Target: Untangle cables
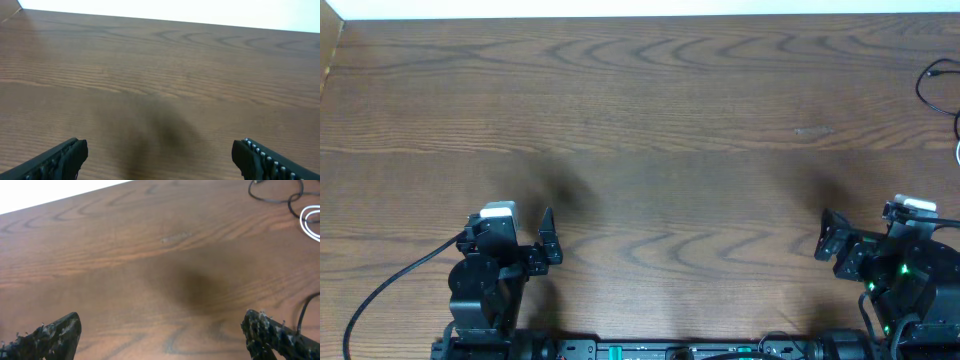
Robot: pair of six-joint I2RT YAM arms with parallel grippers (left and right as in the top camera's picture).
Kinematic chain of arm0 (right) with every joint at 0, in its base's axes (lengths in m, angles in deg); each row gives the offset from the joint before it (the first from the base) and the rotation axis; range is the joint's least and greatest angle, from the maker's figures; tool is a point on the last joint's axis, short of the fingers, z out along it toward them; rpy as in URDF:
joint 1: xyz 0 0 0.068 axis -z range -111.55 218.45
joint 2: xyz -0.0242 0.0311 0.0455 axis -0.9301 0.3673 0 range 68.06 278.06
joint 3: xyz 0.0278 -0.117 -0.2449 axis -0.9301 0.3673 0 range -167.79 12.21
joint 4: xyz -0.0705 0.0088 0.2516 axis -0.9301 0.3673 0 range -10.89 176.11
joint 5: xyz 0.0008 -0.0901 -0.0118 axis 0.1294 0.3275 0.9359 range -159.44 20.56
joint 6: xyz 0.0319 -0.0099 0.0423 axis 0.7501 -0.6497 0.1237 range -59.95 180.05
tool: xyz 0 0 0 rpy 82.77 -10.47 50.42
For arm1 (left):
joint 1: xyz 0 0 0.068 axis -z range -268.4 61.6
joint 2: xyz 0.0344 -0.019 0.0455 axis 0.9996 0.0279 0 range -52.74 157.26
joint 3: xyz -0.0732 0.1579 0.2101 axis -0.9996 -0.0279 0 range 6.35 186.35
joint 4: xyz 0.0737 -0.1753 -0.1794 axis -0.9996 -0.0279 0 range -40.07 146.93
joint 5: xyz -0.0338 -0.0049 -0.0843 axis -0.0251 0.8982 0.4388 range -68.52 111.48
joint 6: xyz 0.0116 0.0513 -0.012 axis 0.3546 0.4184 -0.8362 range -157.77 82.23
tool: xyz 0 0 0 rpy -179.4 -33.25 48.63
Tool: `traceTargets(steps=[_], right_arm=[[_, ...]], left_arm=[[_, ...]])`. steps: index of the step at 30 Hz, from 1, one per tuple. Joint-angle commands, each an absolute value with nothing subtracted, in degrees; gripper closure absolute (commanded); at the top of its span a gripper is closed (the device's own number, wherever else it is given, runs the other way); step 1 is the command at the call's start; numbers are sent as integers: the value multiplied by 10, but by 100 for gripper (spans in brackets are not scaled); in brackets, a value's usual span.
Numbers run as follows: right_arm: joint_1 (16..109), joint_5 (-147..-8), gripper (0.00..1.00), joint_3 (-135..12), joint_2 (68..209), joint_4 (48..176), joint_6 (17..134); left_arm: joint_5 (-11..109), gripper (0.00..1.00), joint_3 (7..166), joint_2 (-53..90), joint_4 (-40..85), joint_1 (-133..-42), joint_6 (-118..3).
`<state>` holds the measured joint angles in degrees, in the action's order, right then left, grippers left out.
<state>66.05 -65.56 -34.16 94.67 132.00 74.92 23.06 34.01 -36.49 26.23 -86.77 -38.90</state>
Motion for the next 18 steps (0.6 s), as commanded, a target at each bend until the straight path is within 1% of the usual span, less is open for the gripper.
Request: traceTargets(steps=[1,6,10,14,18], right_arm=[[657,-648,1,-339,943,1305,747],[657,-604,1,-334,889,1316,761],[657,-610,1,-293,822,1313,768],[657,-609,1,-235,793,1325,771],[657,-627,1,-196,795,1319,724]], left_arm=[[244,2,338,-368,261,-870,-396],[286,2,338,-368,262,-870,-395],[316,2,339,-368,267,-870,-395],[329,2,339,-368,268,-870,-394],[340,2,339,-368,264,-870,-371]])
